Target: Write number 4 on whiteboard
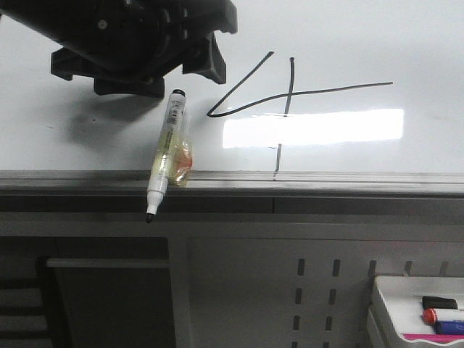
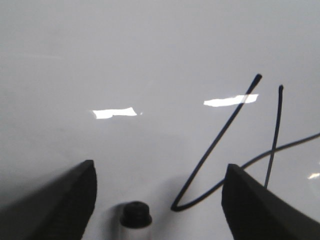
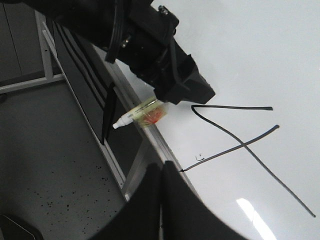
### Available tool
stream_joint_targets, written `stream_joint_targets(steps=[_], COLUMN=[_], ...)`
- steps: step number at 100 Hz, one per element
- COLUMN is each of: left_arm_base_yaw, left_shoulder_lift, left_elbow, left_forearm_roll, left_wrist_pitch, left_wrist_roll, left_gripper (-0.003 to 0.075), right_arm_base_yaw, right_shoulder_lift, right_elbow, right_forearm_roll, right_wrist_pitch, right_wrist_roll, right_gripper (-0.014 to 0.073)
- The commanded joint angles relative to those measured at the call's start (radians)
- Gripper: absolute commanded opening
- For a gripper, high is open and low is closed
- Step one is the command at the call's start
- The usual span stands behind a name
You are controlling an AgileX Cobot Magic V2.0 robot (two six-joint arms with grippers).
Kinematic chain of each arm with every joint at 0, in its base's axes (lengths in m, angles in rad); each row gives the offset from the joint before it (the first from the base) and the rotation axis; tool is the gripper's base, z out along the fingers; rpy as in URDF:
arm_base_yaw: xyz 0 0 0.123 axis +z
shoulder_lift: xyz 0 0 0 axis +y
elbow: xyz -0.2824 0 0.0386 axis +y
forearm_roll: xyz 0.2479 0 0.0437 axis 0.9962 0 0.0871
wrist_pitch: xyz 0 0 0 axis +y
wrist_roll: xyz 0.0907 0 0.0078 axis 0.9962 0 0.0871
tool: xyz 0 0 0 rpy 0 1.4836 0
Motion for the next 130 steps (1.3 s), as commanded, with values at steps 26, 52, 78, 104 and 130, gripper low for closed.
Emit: stream_joint_targets(steps=[26, 52, 78, 104, 130], left_arm_base_yaw=[0.028, 0.025, 0.025, 0.025, 0.025], left_shoulder_lift=[-0.185, -0.411, -0.742, -0.971, -1.000], left_elbow=[-0.068, -0.010, 0.299, 0.589, 0.634], left_forearm_roll=[0.003, 0.006, 0.007, 0.005, -0.036], left_wrist_pitch=[-0.070, -0.054, -0.004, 0.029, 0.035], left_wrist_roll=[0.003, 0.189, 0.263, 0.263, 0.263], left_gripper=[0.0533, 0.0330, -0.0018, -0.0020, -0.0020], right_arm_base_yaw=[-0.007, -0.007, -0.007, -0.007, -0.007], right_shoulder_lift=[-0.050, -0.222, -0.558, -0.907, -0.879], right_elbow=[-0.031, 0.001, 0.251, 0.466, 0.499], right_forearm_roll=[0.001, -0.018, -0.138, -0.203, -0.204], right_wrist_pitch=[-0.108, -0.113, -0.111, -0.096, -0.060], right_wrist_roll=[0.000, 0.000, 0.182, 0.243, 0.243], right_gripper=[-0.0064, -0.0064, -0.0051, -0.0050, -0.0051])
